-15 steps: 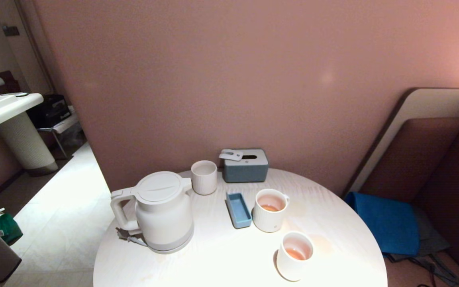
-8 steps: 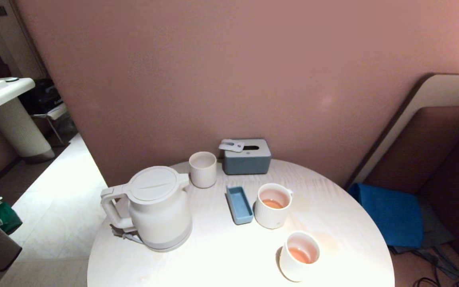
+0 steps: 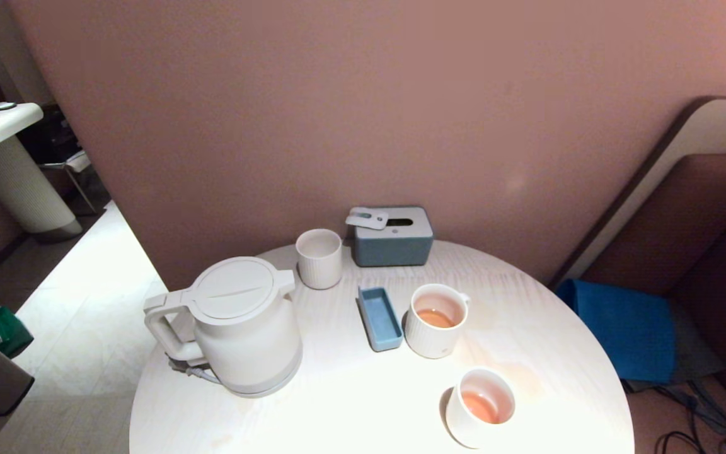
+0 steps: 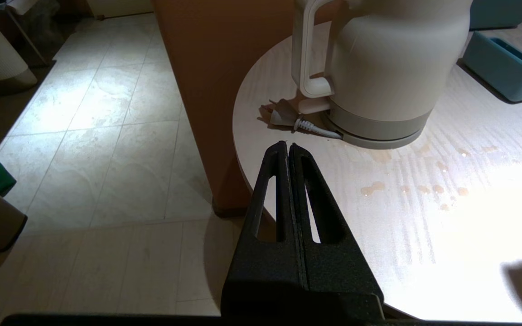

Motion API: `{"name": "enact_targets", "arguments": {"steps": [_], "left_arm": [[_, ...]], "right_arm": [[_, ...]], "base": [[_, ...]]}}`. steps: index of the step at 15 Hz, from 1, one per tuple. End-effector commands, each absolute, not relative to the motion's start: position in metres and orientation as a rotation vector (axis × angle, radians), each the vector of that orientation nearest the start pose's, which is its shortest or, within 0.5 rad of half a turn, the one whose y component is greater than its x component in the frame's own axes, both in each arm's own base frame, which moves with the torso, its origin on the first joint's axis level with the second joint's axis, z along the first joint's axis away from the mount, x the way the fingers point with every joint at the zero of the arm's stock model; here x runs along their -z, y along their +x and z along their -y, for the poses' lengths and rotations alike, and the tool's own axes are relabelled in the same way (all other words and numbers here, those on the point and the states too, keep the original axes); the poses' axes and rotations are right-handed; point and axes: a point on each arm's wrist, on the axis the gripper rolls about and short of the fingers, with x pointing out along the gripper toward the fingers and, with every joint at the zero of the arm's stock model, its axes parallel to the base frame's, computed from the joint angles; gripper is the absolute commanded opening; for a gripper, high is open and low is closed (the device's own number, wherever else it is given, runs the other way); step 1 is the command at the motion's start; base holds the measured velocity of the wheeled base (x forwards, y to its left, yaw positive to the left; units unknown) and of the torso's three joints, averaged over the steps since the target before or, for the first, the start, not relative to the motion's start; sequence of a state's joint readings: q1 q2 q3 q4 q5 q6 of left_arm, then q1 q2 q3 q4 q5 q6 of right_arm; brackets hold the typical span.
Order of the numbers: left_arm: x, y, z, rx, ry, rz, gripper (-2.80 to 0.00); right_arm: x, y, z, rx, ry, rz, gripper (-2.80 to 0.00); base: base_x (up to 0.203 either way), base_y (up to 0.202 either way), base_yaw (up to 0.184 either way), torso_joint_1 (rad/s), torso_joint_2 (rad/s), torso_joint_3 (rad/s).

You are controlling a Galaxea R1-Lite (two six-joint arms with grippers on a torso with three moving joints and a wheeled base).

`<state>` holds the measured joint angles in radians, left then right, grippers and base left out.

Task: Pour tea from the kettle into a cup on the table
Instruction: Pick up the cup

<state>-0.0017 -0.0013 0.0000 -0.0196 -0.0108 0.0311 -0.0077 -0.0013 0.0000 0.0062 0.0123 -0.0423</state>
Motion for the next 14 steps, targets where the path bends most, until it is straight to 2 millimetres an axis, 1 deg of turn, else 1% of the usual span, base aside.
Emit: {"name": "enact_targets", "arguments": {"steps": [1, 6, 8, 10, 12, 14], "left_arm": [[-0.078, -0.023, 0.000, 0.012, 0.028, 0.020, -2.80], [-0.078, -0.023, 0.000, 0.012, 0.022, 0.020, -2.80], [-0.078, -0.023, 0.000, 0.011, 0.022, 0.020, -2.80], [-0.078, -0.023, 0.000, 0.011, 0.023, 0.020, -2.80], [-0.078, -0.023, 0.000, 0.011, 0.022, 0.020, -2.80], [-0.078, -0.023, 0.000, 0.011, 0.023, 0.020, -2.80]], "right_arm": [[-0.075, -0.023, 0.000, -0.005, -0.044, -0.006, -2.80], [-0.075, -0.023, 0.000, -0.001, -0.048, -0.005, -2.80], [-0.078, -0.024, 0.000, -0.006, -0.117, -0.007, -2.80], [-0.105, -0.027, -0.001, -0.015, -0.128, 0.031, -2.80], [-0.152, -0.021, -0.001, -0.032, -0.105, 0.034, -2.80], [-0.190, -0.007, -0.002, -0.070, -0.089, 0.019, -2.80]], "base": [[0.000, 0.000, 0.000, 0.000, 0.00, 0.000], [0.000, 0.000, 0.000, 0.000, 0.00, 0.000], [0.000, 0.000, 0.000, 0.000, 0.00, 0.000], [0.000, 0.000, 0.000, 0.000, 0.00, 0.000], [0.000, 0.000, 0.000, 0.000, 0.00, 0.000], [0.000, 0.000, 0.000, 0.000, 0.00, 0.000]]}}
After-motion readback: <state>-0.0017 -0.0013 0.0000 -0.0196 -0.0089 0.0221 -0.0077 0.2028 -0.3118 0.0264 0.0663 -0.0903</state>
